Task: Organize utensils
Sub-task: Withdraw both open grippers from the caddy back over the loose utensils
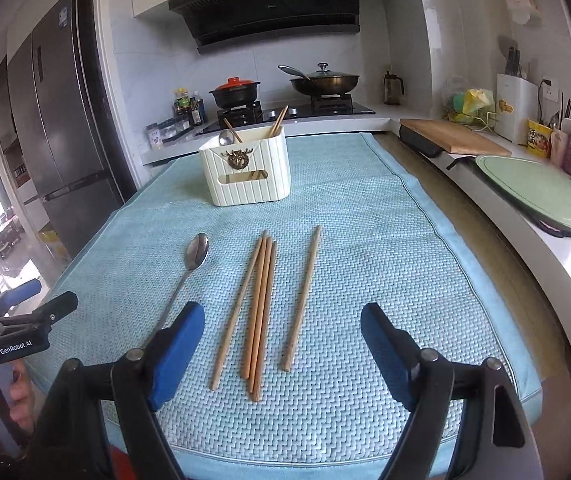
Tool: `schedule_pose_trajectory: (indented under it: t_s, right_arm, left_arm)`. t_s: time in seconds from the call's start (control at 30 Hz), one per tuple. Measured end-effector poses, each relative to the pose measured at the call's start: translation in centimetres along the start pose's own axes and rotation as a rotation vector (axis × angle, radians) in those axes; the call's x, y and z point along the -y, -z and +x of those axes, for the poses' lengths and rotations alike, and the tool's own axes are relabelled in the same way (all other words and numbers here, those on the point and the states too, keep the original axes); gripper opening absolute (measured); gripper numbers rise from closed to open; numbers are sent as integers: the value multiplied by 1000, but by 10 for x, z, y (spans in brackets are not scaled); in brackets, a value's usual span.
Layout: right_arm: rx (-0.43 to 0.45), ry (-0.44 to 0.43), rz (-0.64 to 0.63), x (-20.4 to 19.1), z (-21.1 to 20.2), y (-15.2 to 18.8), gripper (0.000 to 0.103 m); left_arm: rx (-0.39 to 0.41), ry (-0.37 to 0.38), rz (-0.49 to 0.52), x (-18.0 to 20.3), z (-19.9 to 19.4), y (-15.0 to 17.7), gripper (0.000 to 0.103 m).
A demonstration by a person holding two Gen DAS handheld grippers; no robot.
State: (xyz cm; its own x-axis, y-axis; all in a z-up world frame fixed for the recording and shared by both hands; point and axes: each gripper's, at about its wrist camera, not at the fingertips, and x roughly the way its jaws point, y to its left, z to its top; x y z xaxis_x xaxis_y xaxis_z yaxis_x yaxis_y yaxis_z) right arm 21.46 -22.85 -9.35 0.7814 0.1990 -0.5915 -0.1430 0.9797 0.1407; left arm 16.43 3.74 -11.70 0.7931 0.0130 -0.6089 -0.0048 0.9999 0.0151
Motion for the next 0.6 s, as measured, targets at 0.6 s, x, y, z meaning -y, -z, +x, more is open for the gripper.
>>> schedule_pose_trajectory:
  t_s: [0.6]
  right_arm:
    - [51,23,27,14,-2,4,83]
  left_arm:
    - [-107,65,2,0,11,8,102]
